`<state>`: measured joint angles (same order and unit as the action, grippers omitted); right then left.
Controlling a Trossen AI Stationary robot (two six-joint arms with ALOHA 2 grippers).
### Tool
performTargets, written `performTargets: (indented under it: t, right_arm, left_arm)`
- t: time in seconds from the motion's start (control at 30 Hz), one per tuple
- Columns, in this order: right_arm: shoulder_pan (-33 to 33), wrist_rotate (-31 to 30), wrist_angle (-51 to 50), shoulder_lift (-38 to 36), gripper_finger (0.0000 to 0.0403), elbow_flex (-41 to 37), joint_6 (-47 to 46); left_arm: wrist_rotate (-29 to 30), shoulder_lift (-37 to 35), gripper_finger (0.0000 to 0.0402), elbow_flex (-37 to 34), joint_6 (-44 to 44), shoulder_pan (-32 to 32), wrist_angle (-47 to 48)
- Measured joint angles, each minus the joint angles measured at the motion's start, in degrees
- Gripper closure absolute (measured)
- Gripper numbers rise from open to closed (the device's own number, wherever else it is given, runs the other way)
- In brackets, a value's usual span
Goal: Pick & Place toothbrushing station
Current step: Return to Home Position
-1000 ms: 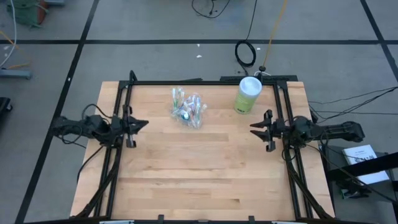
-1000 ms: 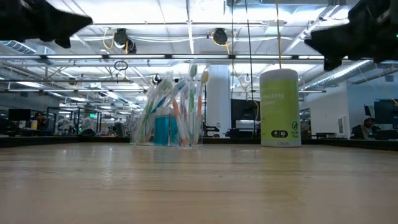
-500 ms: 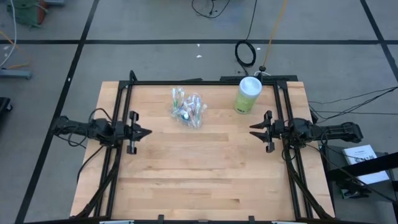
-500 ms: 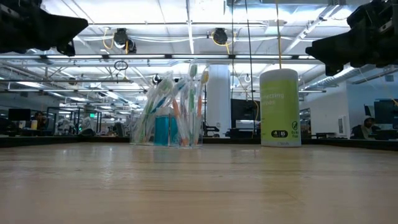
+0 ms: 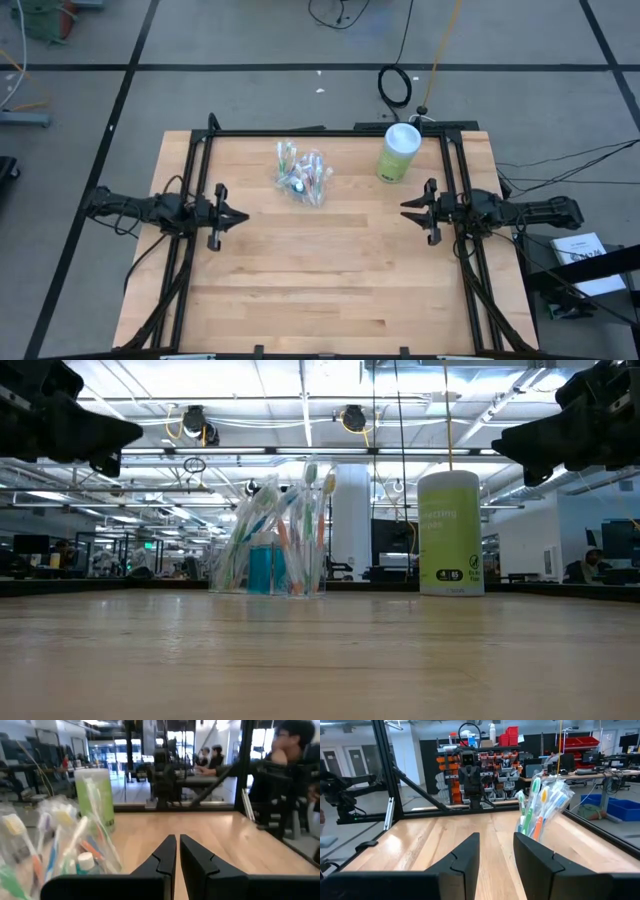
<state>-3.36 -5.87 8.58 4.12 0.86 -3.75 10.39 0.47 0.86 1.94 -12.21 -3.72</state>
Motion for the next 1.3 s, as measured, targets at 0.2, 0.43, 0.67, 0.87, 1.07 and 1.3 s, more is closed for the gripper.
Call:
performTargets:
  t: [0.2, 0.43, 0.67, 0.87, 1.07, 1.3]
  right_arm:
    - [-0.01, 0.00, 0.08, 0.03, 0.0289, 0.00, -0.04]
    - [0.01, 0.00, 0.11, 0.02, 0.0289, -0.02, -0.04]
    - [0.00, -0.01, 0.13, 0.02, 0.0289, -0.03, -0.06]
    - [-0.01, 0.00, 0.13, 0.02, 0.0289, -0.04, -0.07]
    - [0.00, 0.00, 0.13, 0.02, 0.0289, -0.04, -0.07]
    - [-0.01, 0.00, 0.13, 0.02, 0.0289, -0.04, -0.07]
  left_arm:
    - [-0.37, 0.04, 0.0371, 0.13, 0.86, 0.00, 1.23]
    - [-0.04, 0.00, 0.0371, 0.10, 3.33, 0.02, 1.08]
    - [0.13, 0.00, 0.0371, 0.02, 3.74, 0.01, 0.54]
    - [0.15, 0.00, 0.0371, 0.00, 3.76, 0.00, 0.41]
    - [0.15, 0.00, 0.0371, -0.02, 3.76, 0.01, 0.36]
    - [0.15, 0.00, 0.0371, -0.02, 3.76, 0.00, 0.34]
